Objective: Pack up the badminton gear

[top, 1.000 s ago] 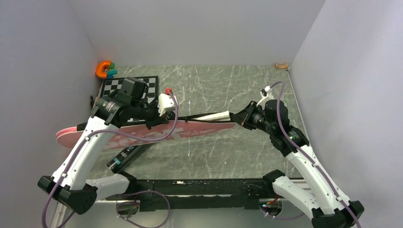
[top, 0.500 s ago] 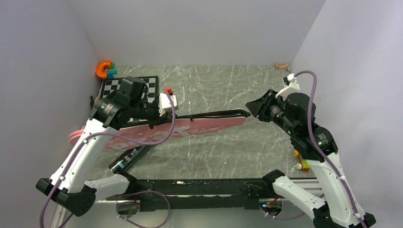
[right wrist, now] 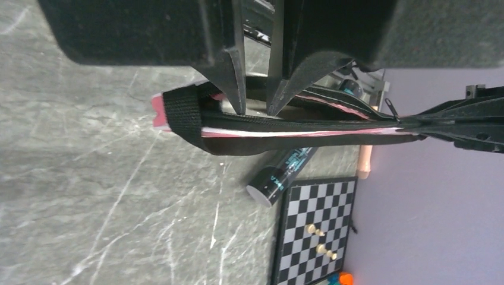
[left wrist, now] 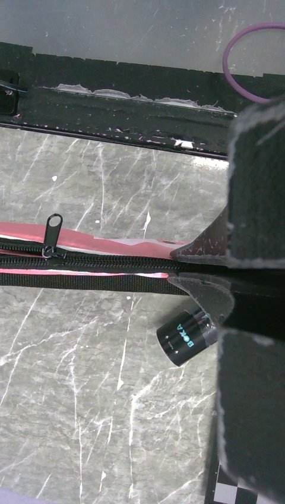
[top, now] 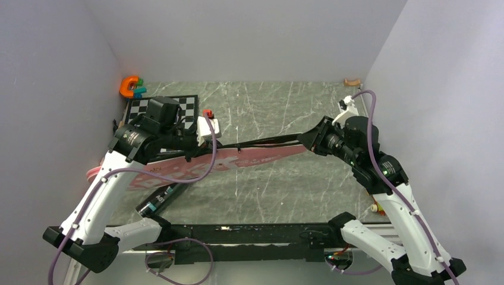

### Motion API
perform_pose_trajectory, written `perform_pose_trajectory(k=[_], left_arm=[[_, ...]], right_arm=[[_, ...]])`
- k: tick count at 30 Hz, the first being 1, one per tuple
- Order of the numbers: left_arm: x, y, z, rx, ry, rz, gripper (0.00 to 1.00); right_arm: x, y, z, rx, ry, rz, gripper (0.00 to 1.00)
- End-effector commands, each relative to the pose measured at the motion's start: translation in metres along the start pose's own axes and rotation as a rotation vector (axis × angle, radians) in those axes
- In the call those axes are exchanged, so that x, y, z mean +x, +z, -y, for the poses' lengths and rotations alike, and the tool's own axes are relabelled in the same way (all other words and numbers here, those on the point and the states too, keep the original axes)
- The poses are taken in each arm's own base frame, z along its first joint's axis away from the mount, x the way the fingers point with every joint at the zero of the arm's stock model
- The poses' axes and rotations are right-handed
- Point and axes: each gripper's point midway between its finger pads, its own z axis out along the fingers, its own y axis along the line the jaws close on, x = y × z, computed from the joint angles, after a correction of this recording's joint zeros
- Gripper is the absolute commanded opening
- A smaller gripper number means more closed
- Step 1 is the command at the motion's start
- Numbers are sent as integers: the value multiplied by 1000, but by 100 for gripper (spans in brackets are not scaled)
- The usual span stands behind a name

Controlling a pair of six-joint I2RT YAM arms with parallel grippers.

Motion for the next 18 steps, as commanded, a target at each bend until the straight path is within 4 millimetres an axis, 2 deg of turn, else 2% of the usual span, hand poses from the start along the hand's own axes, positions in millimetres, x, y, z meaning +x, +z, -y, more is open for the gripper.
perform_pose_trajectory(k=[1, 6, 10, 13, 18], left_arm=[[-42, -14, -6, -43, 92, 130, 0], [-39, -13, -9, -49, 86, 122, 0], [-40, -12, -11, -57, 79, 122, 0], [-41, -12, -16, -79, 71, 117, 0], [-41, -11, -31, -140, 28, 108, 0]], right_arm=[[-13, 2, -32, -119, 1, 21, 25], [-59, -26, -43, -66, -89, 138, 43], [-81, -40, -56, -79, -114, 192, 47], [-73, -39, -72, -165, -111, 147, 53], [-35, -26, -91, -339, -45, 6, 64]])
